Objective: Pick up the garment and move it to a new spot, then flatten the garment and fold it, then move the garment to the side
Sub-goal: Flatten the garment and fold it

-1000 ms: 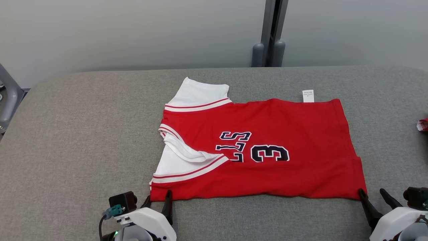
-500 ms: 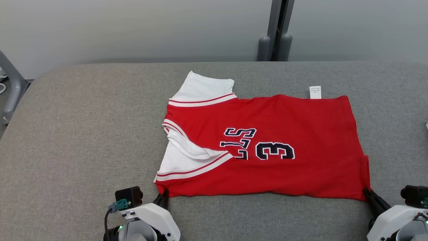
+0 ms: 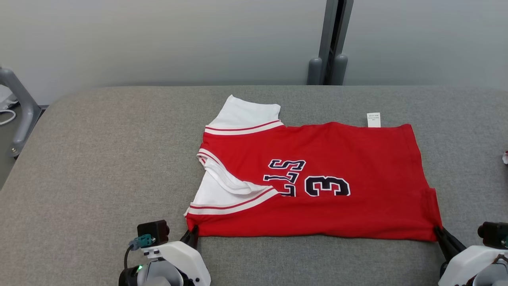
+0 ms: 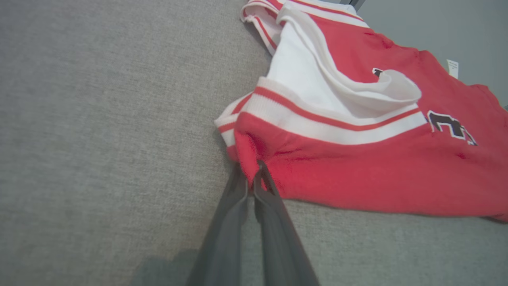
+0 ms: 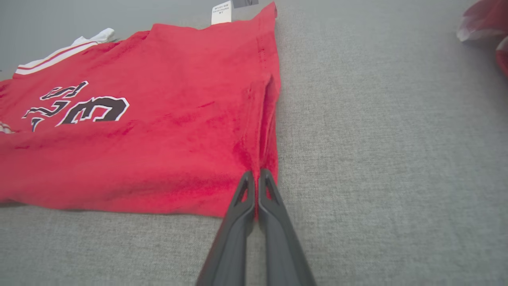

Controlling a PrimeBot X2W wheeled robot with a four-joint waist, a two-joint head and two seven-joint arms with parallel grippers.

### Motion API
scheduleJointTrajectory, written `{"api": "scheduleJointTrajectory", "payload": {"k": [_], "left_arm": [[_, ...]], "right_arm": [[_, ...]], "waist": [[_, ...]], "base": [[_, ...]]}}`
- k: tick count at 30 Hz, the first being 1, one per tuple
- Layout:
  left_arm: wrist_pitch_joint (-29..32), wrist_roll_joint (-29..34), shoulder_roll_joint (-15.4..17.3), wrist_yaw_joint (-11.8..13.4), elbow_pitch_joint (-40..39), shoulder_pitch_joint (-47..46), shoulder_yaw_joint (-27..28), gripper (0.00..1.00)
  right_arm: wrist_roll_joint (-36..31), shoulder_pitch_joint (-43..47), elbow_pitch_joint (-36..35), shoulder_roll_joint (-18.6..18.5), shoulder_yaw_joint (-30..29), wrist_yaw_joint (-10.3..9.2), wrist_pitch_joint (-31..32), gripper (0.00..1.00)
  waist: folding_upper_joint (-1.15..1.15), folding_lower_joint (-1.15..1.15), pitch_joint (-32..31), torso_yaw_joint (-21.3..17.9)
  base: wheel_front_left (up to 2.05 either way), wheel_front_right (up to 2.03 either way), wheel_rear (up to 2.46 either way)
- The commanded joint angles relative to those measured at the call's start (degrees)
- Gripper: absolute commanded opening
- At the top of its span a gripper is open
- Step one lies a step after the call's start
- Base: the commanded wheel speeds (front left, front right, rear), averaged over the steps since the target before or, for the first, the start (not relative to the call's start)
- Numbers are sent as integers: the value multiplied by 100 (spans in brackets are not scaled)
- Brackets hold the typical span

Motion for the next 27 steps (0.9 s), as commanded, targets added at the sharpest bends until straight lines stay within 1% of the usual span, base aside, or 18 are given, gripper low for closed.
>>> {"api": "scheduleJointTrajectory", "payload": {"k": [1, 4, 10, 14, 17, 24, 25, 27], "left_arm": [[-14, 71, 59, -40, 38, -26, -12, 0], [-15, 152, 93, -114, 117, 24, -80, 0], [208, 254, 158, -327, 264, 14, -268, 0], [421, 253, 242, -503, 274, 57, -364, 0], [572, 277, 335, -598, 214, 72, -427, 0], [901, 289, 630, -673, -91, 158, -526, 0], [901, 289, 630, -673, -91, 158, -526, 0], [1080, 313, 783, -654, -301, 236, -591, 0]], "right_arm": [[46, 49, 27, -47, 32, -2, -26, 0], [147, 78, 70, -44, 137, -2, -26, 0], [456, 14, 250, -93, 462, -2, -13, 0], [693, -29, 355, -103, 701, -2, 171, 0], [865, -10, 308, -188, 879, -2, 344, 0], [1322, 87, -7, -487, 1195, -3, 761, 0], [1322, 87, -7, -487, 1195, -3, 761, 0], [1490, 132, -163, -645, 1312, -3, 947, 0]], "waist": [[0, 0, -53, 6], [0, 0, -161, -1], [0, 0, -303, -43], [0, 0, -411, -68], [0, 0, -474, -80], [0, 0, -589, -91], [0, 0, -589, -91], [0, 0, -626, -88]], "base": [[0, 0, 0], [0, 0, 0], [0, 0, 0], [0, 0, 0], [0, 0, 0], [0, 0, 0], [0, 0, 0], [0, 0, 0]]}}
